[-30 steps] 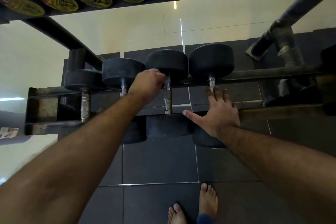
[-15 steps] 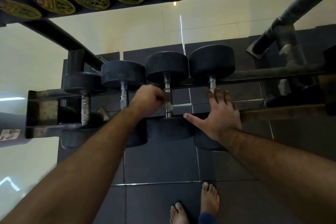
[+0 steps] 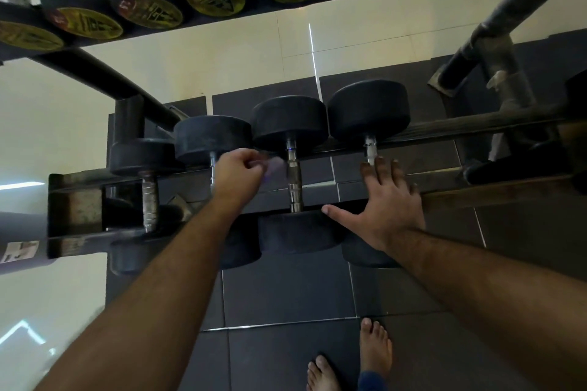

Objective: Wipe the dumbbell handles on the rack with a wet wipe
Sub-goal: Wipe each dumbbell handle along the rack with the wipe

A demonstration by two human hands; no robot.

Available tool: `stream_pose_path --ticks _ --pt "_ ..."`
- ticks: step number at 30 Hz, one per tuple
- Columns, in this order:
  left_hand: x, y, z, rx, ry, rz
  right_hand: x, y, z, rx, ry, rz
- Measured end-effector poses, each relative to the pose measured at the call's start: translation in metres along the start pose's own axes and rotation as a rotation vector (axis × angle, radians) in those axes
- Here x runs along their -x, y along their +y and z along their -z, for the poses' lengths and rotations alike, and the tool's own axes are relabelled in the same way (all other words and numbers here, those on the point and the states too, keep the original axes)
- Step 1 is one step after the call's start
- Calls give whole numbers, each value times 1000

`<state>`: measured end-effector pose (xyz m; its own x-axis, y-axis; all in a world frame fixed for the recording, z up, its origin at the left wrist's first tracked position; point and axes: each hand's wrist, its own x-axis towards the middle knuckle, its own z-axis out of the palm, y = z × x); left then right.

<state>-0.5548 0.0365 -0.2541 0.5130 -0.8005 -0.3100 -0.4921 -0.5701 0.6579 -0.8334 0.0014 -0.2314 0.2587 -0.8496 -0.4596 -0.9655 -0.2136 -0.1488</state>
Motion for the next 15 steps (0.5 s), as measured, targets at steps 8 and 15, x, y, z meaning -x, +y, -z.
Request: stream_pose_path --ticks 8,15 --pt "-35 23 -64 764 -57 567 0 0 0 -7 -22 -3" --pt "-38 -28 -15 192 -803 507 -1 1 0 -6 -19 5"
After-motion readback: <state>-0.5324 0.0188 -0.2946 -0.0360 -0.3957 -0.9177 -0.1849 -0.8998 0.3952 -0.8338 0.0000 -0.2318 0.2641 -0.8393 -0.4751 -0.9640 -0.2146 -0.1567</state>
